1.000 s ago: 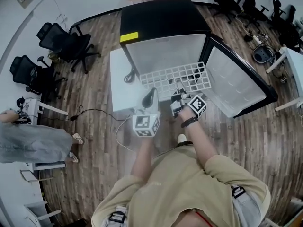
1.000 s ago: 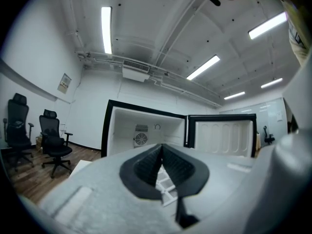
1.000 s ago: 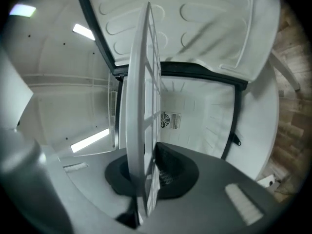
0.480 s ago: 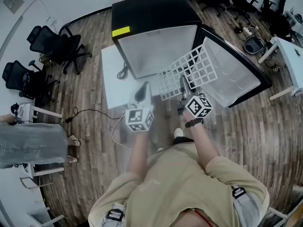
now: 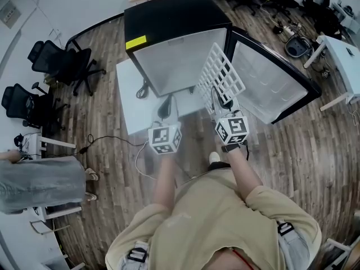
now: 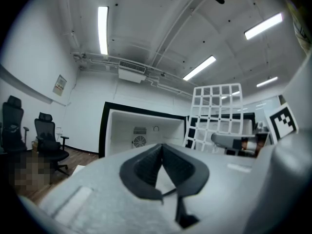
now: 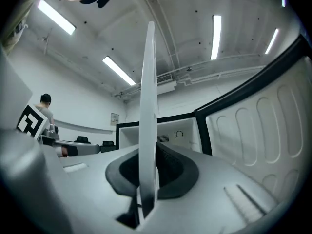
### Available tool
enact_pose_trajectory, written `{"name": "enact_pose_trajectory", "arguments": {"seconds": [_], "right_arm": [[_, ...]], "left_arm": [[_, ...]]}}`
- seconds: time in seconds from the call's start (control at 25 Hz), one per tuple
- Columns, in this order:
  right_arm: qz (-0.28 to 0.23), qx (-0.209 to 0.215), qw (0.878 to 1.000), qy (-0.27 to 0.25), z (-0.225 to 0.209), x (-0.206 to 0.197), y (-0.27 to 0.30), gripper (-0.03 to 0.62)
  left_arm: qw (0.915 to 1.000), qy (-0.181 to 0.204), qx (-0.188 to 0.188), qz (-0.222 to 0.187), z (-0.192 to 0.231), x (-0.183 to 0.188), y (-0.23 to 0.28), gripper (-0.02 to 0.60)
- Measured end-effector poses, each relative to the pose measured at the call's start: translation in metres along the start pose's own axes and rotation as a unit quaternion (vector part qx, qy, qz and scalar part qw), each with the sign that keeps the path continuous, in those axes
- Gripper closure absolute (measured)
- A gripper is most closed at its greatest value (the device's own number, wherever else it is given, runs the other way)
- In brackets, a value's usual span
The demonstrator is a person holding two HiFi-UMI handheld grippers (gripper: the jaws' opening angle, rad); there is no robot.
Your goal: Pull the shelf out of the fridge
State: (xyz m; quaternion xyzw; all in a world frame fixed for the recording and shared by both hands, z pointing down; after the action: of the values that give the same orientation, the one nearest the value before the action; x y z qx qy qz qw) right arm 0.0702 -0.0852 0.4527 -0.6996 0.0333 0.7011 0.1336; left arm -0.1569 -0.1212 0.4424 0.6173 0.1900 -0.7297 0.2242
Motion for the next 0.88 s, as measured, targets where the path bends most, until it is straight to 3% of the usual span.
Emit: {"name": "enact_pose_trajectory", "arguments": {"seconds": [0.44,0.88], "right_arm": [[0.002,0.016,0.995,-0.095,0.008,0.021,0.011,0.568],[0.005,-0.004,0.995,-0.1,0.012,0.028,0.014,0.568]], "left_arm": [[0.9996,0.025,0.011,-0.004,0.0,0.004,0.006,0.583],[0.9995,0.026,0.018,-0.005,0.004,0.004,0.001,0.583]]}}
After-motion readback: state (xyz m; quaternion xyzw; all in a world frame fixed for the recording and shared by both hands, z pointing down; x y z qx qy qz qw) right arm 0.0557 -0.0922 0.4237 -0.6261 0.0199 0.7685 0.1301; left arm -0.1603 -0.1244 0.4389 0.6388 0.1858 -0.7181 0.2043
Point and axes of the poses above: the fingertips, and each gripper's own axes: y forward along the fingers, z to its left, x out of its top, the point moved 10 cm from there along -y, backward along the fingers, and after that the axes turned 8 degrees about -y, right-handed, at the moved point
